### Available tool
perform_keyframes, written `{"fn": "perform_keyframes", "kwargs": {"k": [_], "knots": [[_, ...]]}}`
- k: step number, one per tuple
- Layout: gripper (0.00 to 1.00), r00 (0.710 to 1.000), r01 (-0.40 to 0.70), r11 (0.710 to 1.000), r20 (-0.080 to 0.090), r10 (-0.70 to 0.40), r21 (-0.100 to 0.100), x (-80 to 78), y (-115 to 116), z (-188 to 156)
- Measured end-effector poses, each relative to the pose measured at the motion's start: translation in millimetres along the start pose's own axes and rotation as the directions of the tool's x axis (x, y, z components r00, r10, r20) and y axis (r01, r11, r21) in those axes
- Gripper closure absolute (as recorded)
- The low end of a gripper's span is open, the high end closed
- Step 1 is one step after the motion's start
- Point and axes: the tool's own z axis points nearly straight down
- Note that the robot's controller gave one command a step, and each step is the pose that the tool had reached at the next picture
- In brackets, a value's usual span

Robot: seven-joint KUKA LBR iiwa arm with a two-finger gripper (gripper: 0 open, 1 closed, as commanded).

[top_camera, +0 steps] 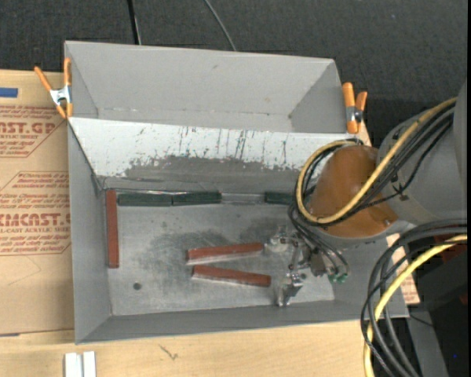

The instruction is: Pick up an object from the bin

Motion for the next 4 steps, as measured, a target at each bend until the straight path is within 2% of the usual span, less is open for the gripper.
{"fn": "perform_keyframes", "kwargs": {"k": [2, 3, 4], "knots": [[0.0, 1.0, 0.003, 1.0, 0.0, -0.003, 0.001, -0.6, 3, 0], [1.0, 0.987, 0.161, 0.987, 0.014, -0.161, -0.005, 4.0, 31, -3], [1.0, 0.986, 0.169, 0.986, 0.014, -0.169, -0.003, 6.6, 25, -3]]}}
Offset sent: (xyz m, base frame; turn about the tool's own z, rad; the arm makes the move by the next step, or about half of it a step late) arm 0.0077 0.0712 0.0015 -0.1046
